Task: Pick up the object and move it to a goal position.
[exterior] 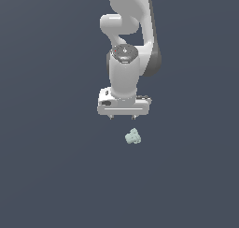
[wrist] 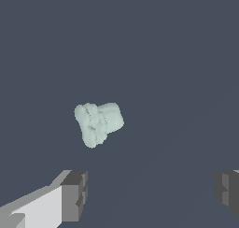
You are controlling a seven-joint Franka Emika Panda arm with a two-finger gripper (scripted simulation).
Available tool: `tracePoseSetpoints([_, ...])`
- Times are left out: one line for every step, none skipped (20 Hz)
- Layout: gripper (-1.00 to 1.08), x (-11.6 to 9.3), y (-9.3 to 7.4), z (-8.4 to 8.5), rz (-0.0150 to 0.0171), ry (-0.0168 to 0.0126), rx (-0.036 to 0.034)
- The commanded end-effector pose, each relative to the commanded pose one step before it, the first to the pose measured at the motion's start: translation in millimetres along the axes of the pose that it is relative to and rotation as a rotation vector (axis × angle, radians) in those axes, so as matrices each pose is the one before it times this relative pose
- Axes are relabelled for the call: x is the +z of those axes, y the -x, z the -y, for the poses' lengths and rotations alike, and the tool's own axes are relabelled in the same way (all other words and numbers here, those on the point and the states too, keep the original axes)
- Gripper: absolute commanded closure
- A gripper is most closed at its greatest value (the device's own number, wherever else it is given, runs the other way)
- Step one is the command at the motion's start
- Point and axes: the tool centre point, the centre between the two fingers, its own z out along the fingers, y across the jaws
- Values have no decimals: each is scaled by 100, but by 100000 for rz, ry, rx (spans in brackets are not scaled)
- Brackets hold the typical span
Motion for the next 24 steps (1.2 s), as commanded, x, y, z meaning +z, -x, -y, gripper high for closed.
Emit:
tracePoseSetpoints([-92, 0, 0, -1, 0, 0, 0])
tracePoseSetpoints([-92, 19, 10, 46, 51, 25, -79])
tracePoseSetpoints([-92, 57, 28, 134, 154, 71, -229])
tracePoseSetpoints([-92, 97, 46, 227, 259, 120, -384])
tracePoseSetpoints([-92, 127, 66, 306, 349, 164, -511])
tracePoseSetpoints([-92, 157, 86, 389, 443, 212, -634])
tracePoseSetpoints([-92, 150, 90, 388, 442, 216, -607])
tracePoseSetpoints([-92, 107, 73, 296, 338, 168, -432])
tracePoseSetpoints([-92, 66, 56, 203, 236, 119, -262])
tracePoseSetpoints([-92, 28, 37, 111, 134, 68, -105])
tracePoseSetpoints([-92, -23, 20, 33, 0, 0, 0])
tracePoseSetpoints([-92, 1, -15, -59, -21, -11, 95])
tracePoseSetpoints([-92, 16, -34, -48, -52, -26, -38])
tracePoseSetpoints([-92, 45, -41, 12, -42, -18, -264])
tracePoseSetpoints([-92, 99, -59, 42, 0, 4, -447])
tracePoseSetpoints([-92, 141, -80, 72, 10, 10, -644])
tracePoseSetpoints([-92, 177, -102, 85, 7, 9, -805])
tracePoseSetpoints([-92, 209, -124, 91, -3, 3, -947])
tracePoseSetpoints([-92, 242, -145, 99, -10, -2, -1092])
tracePoseSetpoints([-92, 277, -165, 110, -15, -6, -1243])
tracePoseSetpoints([-92, 315, -185, 123, -16, -10, -1400])
tracePoseSetpoints([-92, 357, -205, 140, -14, -15, -1573])
tracePoseSetpoints([-92, 399, -225, 154, -15, -22, -1739])
tracePoseSetpoints([-92, 439, -244, 165, -19, -32, -1898])
